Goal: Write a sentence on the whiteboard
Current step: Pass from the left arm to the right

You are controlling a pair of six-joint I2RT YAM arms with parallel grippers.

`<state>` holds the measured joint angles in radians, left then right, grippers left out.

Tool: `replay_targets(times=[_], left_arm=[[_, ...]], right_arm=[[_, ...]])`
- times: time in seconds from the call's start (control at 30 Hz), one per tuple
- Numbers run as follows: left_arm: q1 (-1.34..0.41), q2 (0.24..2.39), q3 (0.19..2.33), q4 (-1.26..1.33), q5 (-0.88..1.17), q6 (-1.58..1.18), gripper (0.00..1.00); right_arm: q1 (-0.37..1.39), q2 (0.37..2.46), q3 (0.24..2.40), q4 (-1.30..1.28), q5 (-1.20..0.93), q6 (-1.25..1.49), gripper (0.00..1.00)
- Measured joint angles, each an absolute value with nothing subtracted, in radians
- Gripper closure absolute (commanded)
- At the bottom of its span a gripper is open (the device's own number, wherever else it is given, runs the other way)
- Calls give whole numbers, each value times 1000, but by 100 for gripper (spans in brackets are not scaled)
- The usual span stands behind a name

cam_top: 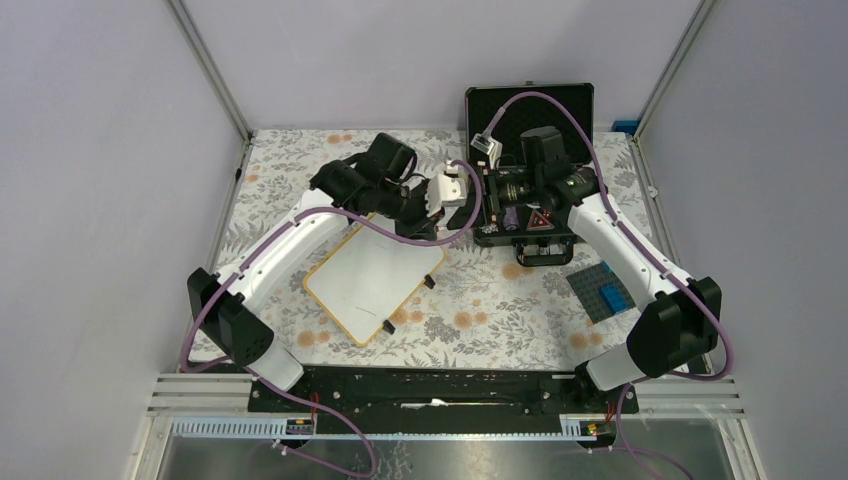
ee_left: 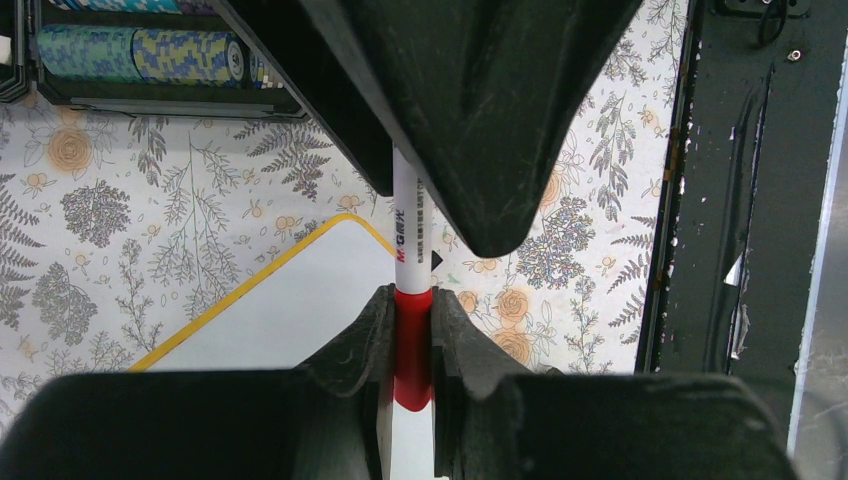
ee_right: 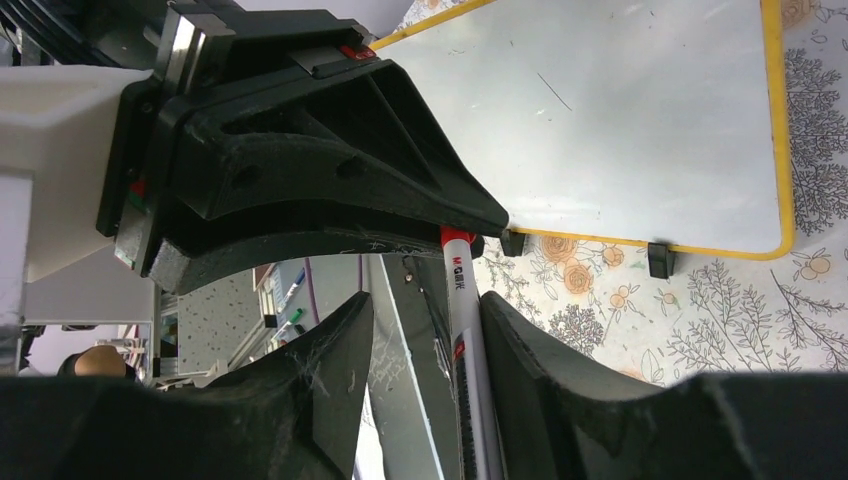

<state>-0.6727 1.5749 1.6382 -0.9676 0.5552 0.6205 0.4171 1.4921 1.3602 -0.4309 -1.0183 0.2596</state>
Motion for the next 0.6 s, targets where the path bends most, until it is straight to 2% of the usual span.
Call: replay_targets(times=[0.37,0.5,0.6], left_arm=[[-668,1573,1639,-967,558,620,100],[-665,1572,1640,-968,561,624,100],[-658,1572,1642,-968,559,625,100]], right_arm=[[417,1493,1360,-421,-1014,265,56],[417,1493,1360,-421,-1014,266,46],[416,1493,1360,-423,-1020,266,45]])
